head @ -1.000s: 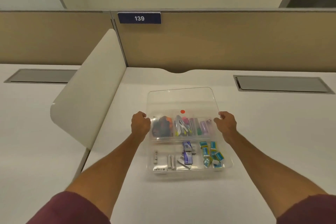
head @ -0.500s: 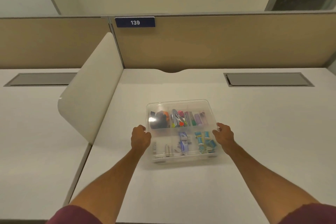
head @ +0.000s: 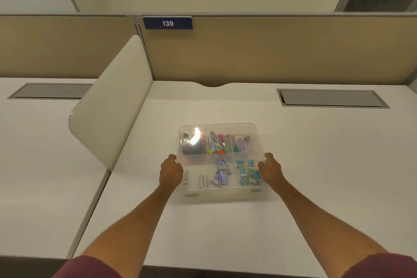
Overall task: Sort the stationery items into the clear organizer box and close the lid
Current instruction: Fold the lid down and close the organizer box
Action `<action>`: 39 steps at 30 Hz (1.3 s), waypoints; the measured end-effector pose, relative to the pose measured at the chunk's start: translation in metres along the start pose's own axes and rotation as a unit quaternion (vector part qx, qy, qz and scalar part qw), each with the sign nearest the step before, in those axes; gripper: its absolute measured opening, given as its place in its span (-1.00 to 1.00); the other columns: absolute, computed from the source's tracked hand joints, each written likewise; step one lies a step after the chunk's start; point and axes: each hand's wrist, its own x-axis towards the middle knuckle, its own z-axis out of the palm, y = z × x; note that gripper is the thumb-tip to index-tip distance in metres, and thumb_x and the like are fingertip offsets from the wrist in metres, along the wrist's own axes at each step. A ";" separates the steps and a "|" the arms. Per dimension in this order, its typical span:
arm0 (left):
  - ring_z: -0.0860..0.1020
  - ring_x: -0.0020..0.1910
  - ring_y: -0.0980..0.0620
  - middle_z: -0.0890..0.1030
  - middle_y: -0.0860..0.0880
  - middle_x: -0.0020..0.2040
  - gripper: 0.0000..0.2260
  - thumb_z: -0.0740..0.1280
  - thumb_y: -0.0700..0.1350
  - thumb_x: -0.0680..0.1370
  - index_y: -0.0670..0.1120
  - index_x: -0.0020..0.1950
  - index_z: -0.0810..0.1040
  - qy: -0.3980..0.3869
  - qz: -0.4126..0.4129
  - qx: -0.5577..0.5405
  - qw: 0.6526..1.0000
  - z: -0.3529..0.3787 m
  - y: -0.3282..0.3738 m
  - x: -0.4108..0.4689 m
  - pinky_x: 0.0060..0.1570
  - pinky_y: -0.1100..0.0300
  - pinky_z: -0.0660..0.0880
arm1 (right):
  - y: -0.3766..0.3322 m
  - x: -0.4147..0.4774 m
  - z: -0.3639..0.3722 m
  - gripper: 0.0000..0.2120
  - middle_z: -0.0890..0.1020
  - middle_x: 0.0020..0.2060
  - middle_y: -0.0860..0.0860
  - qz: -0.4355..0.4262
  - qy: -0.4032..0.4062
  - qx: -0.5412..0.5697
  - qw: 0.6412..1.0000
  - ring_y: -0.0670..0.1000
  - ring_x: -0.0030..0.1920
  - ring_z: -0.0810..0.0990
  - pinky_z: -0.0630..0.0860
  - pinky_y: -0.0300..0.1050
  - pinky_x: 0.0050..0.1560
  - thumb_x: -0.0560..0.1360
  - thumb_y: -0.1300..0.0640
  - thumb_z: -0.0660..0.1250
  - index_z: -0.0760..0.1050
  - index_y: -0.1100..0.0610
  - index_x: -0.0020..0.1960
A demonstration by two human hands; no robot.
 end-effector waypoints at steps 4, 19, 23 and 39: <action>0.58 0.10 -0.21 0.59 -0.23 0.16 -0.72 0.23 -0.20 0.61 -0.20 0.32 0.40 0.002 0.001 -0.032 0.999 0.000 -0.005 -0.003 0.10 -0.02 0.53 | 0.004 0.000 -0.002 -0.65 0.50 0.25 0.28 -0.003 -0.008 0.009 1.000 0.24 0.22 0.52 0.48 -0.07 0.08 0.60 0.25 0.14 0.27 0.30 0.37; 0.49 -0.04 -0.09 0.54 -0.10 -0.04 -0.70 0.10 0.06 0.65 -0.10 -0.08 0.48 -0.053 -0.046 -0.233 0.970 0.009 -0.037 -0.038 0.06 -0.07 0.50 | 0.042 -0.012 0.004 -0.76 0.59 -0.01 0.12 0.031 -0.076 0.276 0.958 -0.03 -0.17 0.57 0.46 -0.22 -0.24 0.59 0.07 0.24 0.50 0.22 0.13; 0.49 -0.12 -0.05 0.55 -0.08 -0.12 -0.69 0.10 0.05 0.65 -0.15 -0.05 0.48 -0.013 -0.015 -0.221 0.975 0.018 -0.038 -0.046 -0.06 0.04 0.42 | 0.047 -0.015 0.008 -0.71 0.58 -0.03 0.10 0.005 -0.061 0.275 0.960 -0.12 -0.20 0.55 0.44 -0.28 -0.27 0.60 0.10 0.22 0.46 0.29 0.20; 0.48 0.03 -0.10 0.52 -0.13 0.05 -0.72 0.11 0.01 0.64 -0.17 0.13 0.46 -0.014 -0.076 -0.199 0.977 0.011 -0.023 -0.044 0.07 0.04 0.43 | 0.046 0.000 0.001 -0.71 0.55 -0.10 0.10 0.017 -0.040 0.202 0.979 -0.04 -0.26 0.49 0.38 -0.24 -0.31 0.55 -0.02 0.29 0.49 0.23 0.03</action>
